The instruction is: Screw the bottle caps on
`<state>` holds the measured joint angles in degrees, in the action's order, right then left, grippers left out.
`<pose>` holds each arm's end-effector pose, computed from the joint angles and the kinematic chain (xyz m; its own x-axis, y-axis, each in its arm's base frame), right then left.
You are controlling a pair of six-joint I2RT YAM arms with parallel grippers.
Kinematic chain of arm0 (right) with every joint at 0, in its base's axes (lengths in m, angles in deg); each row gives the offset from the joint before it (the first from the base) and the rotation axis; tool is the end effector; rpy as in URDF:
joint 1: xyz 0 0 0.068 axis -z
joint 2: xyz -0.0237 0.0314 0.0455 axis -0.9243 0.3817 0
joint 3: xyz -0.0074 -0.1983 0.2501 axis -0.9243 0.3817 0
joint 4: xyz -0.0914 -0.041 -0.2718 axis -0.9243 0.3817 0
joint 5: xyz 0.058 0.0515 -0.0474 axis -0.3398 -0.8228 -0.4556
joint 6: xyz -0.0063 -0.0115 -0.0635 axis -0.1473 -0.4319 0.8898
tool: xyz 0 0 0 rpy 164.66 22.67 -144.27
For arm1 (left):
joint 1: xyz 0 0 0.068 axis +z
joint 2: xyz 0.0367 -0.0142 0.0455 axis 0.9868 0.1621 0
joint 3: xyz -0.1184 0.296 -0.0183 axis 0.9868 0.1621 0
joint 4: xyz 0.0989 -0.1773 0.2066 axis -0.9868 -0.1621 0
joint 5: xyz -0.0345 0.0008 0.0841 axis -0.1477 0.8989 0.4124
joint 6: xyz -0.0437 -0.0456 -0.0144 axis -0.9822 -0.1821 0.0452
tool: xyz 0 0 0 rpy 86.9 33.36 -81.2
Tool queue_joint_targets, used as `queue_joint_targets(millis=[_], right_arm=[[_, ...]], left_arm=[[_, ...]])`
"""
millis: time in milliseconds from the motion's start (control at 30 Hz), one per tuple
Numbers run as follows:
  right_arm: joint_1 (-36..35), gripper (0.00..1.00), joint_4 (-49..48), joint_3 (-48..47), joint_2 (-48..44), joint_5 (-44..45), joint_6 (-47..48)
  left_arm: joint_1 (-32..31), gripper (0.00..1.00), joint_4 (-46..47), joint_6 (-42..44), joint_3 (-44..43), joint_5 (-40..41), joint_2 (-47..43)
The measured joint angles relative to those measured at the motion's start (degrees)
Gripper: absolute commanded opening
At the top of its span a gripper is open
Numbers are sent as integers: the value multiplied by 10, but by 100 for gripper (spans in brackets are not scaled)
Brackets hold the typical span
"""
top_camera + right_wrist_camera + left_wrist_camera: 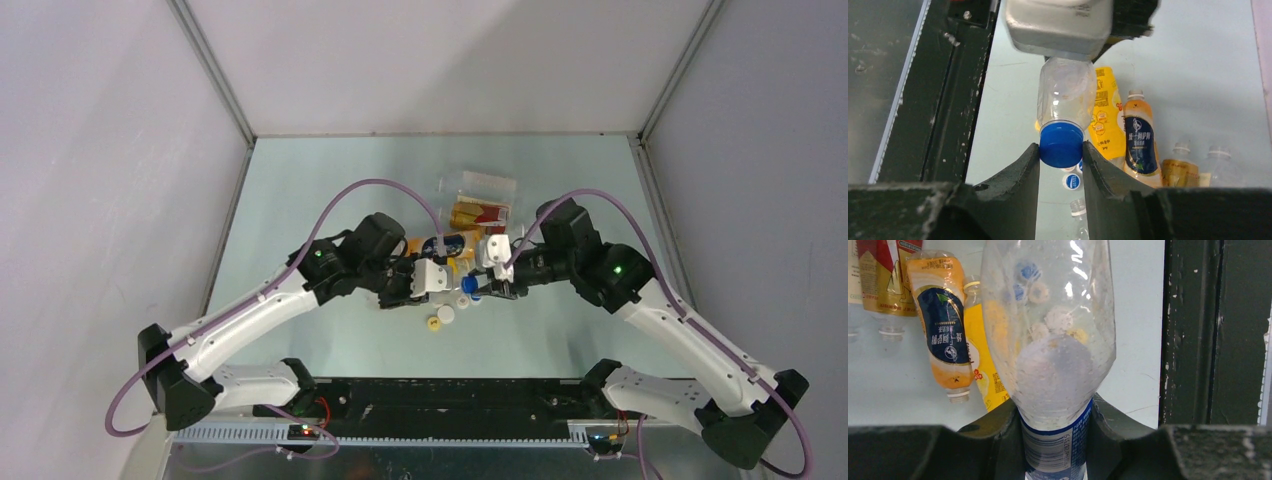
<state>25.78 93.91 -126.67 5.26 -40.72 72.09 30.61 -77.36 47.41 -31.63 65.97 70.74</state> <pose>0.1401 0.1708 0.3946 0.2984 -0.4086 -0.8625 -0.9544 -0.1275 -0.2698 0.1497 -0.2073 0.3472 0.1450 0.7290 -0.6690 0.9843 -0.0372 0.1728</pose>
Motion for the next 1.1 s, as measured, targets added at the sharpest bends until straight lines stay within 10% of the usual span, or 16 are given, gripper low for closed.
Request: queue_joint_targets(millis=[567,733,1100], right_arm=[[65,1,-125,0,74,147,-712],[83,51,-127,0,64,177,-715],[73,63,-271,36,-54,174,-641]], left_arm=[[-140,5,249,31,160,381,-95],[-143,5,305,35,167,411,-99],[-66,6,361,-95,202,309,-120]])
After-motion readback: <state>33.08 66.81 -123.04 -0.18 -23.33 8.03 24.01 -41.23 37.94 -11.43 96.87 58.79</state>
